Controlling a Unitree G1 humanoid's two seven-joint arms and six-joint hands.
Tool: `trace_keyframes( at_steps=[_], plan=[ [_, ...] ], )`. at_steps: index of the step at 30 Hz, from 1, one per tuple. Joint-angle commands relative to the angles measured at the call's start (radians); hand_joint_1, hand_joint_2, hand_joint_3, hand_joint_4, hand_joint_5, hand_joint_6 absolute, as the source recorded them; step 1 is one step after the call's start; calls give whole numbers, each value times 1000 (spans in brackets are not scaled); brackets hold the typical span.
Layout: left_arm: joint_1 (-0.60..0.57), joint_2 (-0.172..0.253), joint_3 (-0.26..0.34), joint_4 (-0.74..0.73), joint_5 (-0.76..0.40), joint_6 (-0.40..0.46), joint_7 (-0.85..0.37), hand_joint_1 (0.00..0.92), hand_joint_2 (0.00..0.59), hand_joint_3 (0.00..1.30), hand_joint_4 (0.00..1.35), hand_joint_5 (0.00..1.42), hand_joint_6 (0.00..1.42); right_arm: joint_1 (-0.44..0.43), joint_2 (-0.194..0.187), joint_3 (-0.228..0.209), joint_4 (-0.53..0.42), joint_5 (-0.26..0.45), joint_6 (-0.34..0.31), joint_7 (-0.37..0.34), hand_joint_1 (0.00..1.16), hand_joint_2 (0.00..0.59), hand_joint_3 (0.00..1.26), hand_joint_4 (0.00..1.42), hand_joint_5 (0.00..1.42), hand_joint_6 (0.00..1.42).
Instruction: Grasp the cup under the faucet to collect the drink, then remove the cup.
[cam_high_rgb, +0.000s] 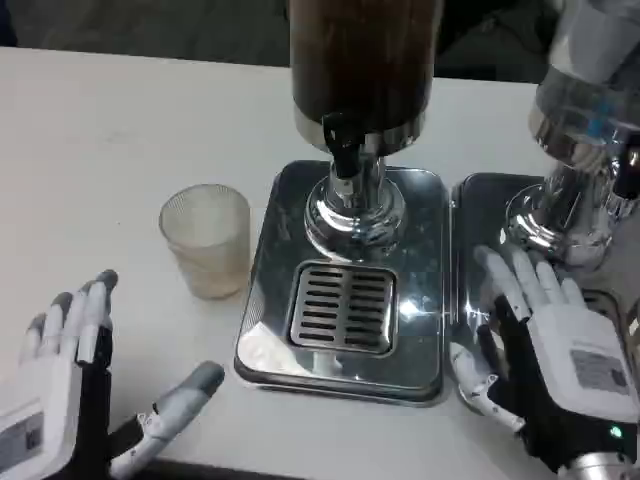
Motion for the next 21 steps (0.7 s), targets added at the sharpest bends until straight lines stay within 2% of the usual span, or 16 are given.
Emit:
trace_keyframes(
  at_steps=[1, 12, 16, 21],
  plan=[
    [6, 0, 1, 6, -5, 3, -10, 0, 60, 0, 0, 0, 0, -3, -3, -6, -4, 4, -3, 5, 232, 497, 53, 0, 0, 0],
    [9, 9, 11, 4, -11, -4, -16, 0, 42, 0, 0, 0, 0, 7, -10, -11, -22, 4, 3, 18, 258, 493, 43, 0, 0, 0],
    [4, 21, 31, -10, -64, -75, -7, 0, 16, 0, 0, 0, 0, 4, -12, -13, -27, 4, 5, 30, 287, 490, 32, 0, 0, 0],
    [-24, 38, 62, -10, -114, -125, -36, 0, 10, 0, 0, 0, 0, 8, -2, 2, -51, -18, 22, 42, 294, 490, 31, 0, 0, 0]
  ],
)
